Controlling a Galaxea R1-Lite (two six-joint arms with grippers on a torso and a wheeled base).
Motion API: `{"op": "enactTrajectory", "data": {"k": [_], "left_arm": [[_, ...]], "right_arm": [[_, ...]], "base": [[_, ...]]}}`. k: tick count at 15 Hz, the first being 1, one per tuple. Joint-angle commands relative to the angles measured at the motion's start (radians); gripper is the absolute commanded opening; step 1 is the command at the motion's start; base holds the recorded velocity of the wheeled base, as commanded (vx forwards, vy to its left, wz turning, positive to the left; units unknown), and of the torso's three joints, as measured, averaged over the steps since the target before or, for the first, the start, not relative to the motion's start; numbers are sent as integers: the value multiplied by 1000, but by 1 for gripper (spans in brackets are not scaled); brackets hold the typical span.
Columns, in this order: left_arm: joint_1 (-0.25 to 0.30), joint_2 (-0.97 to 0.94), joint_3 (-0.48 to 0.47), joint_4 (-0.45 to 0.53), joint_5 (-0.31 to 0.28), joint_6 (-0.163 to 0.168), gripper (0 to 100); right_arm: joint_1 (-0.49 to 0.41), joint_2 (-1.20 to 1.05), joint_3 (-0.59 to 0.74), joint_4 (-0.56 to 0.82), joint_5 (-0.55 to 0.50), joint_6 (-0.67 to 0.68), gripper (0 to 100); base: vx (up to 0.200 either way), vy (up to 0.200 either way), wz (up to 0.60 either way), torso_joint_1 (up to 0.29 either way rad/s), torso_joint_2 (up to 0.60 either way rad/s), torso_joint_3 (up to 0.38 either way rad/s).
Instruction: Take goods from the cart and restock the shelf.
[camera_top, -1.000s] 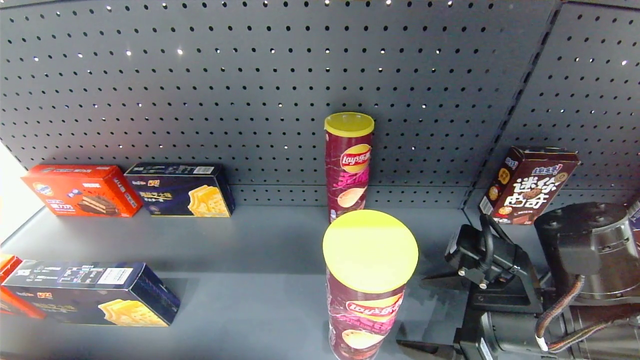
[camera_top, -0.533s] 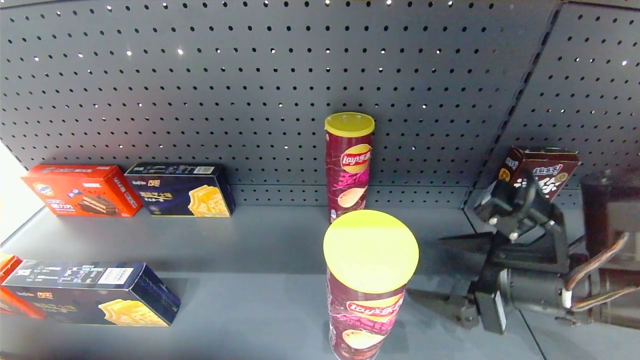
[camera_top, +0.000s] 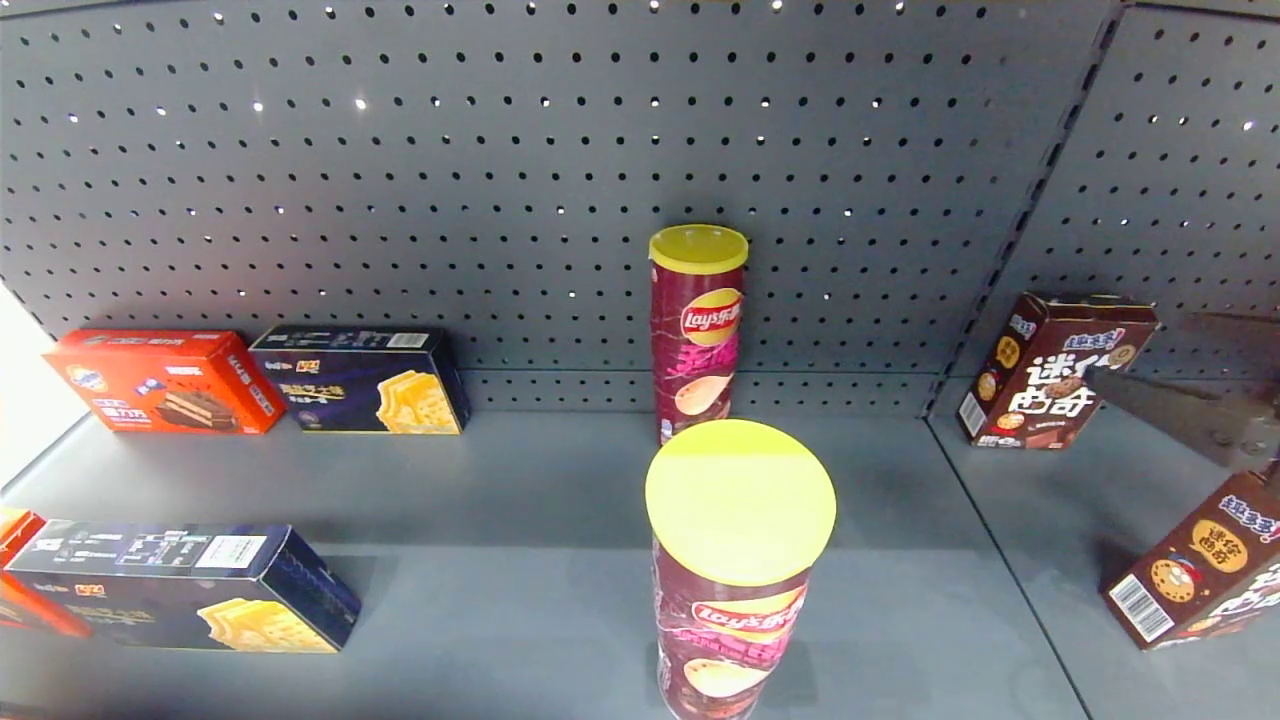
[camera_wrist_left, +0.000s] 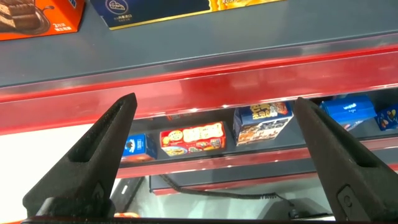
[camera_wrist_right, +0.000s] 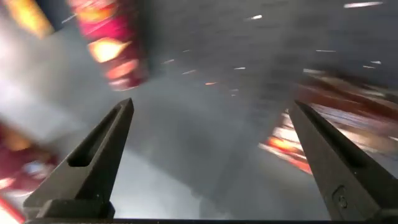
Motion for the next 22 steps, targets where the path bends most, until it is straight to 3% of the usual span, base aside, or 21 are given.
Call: {"op": "enactTrajectory", "data": {"k": [1, 4, 5, 8, 10, 12, 19, 21, 22], "left_arm": [[-2, 8, 0, 0, 1, -1, 100], [-2, 10, 0, 0, 1, -1, 100], [1, 10, 1, 0, 1, -1, 100], [7, 7, 1, -1, 7, 7, 100], [12, 5, 1, -1, 5, 5, 100], [10, 5, 1, -1, 4, 5, 100], [21, 5, 1, -1, 5, 2, 100], [18, 5, 1, -1, 2, 18, 100], [18, 5, 1, -1, 4, 18, 100]], "right_arm": [[-211, -264, 133, -4, -13, 3, 100], [-402, -461, 254, 2, -25, 7, 100], [-487, -615, 380, 30, -22, 7, 100], [-495, -896, 547, 190, -28, 7, 100], [-493, -929, 748, 22, -30, 42, 100], [-493, -929, 748, 190, -27, 53, 100], [-495, -929, 748, 176, -27, 112, 100], [-320, -928, 742, 206, -31, 149, 100], [-275, -991, 745, 205, -30, 146, 100]], "base": [[0, 0, 0, 0, 0, 0], [0, 0, 0, 0, 0, 0], [0, 0, 0, 0, 0, 0], [0, 0, 0, 0, 0, 0], [0, 0, 0, 0, 0, 0], [0, 0, 0, 0, 0, 0], [0, 0, 0, 0, 0, 0], [0, 0, 0, 0, 0, 0], [0, 0, 0, 0, 0, 0]]}}
